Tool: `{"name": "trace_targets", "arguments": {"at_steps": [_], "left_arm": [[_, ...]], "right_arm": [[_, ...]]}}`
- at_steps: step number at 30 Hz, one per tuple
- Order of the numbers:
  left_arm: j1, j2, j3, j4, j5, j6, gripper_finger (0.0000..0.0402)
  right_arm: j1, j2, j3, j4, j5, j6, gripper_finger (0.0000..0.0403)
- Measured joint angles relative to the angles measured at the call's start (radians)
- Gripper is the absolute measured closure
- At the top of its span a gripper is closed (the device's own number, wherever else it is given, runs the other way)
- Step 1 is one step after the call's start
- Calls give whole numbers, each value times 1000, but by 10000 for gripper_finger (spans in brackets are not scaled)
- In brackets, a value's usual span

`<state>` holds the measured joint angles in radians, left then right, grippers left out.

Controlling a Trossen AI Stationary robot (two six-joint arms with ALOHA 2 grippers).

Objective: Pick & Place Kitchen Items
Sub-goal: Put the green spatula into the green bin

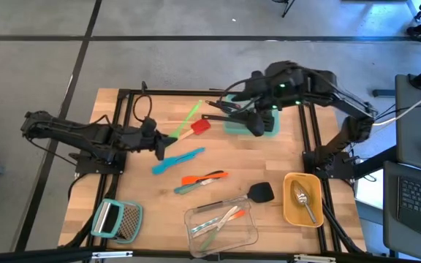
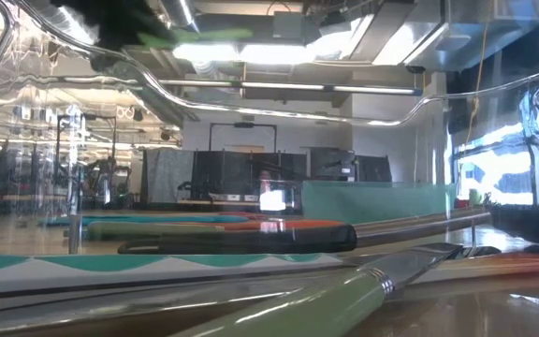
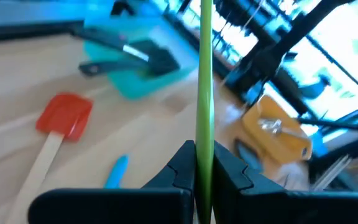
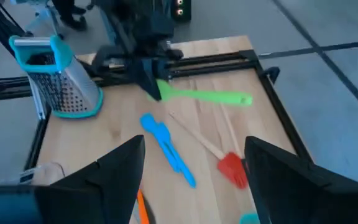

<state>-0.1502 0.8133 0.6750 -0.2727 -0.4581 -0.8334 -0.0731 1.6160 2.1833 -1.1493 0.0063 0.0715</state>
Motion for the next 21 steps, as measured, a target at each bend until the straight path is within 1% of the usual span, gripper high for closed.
{"name": "trace_targets", "arguments": {"at_steps": [3,4,7,11,14,16,18,21], "left_arm": [[21,24,2,103,-4,35,387],[27,31,2,117,-1,47,387],[50,67,2,201,13,79,387],[85,133,2,337,63,114,387],[112,201,1,464,124,136,387],[136,254,1,568,174,139,387],[161,321,1,713,227,140,387],[191,414,1,922,289,135,387]], "right_arm": [[3,-83,-146,106,1,25,123],[3,-112,-216,125,11,41,123],[4,-225,-460,279,41,105,123],[3,-394,-785,614,44,223,123],[2,-496,-991,885,30,332,123],[1,-547,-1103,1054,16,411,123],[1,-576,-1195,1221,15,476,123],[2,-589,-1286,1353,15,550,123]]}}
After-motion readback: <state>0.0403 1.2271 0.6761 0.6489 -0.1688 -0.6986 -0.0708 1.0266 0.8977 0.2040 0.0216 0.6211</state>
